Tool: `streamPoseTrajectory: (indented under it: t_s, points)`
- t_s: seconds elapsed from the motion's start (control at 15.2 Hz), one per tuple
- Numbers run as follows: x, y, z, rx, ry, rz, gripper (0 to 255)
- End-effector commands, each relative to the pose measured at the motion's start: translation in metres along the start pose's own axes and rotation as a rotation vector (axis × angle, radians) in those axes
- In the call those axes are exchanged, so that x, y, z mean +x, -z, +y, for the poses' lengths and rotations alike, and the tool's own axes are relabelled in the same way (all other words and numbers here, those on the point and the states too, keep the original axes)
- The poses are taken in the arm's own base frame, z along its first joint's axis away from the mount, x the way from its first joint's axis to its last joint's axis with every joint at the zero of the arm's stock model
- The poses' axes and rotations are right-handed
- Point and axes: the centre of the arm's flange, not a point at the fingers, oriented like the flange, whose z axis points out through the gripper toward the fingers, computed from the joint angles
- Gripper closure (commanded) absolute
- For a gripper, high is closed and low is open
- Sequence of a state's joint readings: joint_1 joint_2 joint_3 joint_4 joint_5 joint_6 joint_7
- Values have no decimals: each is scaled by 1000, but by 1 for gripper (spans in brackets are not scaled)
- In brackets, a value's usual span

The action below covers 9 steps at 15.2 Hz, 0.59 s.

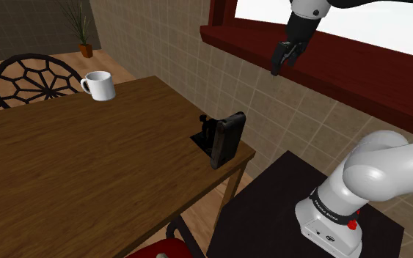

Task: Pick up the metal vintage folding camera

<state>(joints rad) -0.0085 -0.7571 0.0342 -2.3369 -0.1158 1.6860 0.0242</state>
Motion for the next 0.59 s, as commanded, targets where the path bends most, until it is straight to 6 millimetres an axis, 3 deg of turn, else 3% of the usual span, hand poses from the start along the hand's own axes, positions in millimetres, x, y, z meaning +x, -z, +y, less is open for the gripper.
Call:
streamPoseTrajectory:
  t_s: [0.0,0.53]
  points:
    - [0,0,0,0,0,0,0]
    - [20,-49,-81,66,34,13,0]
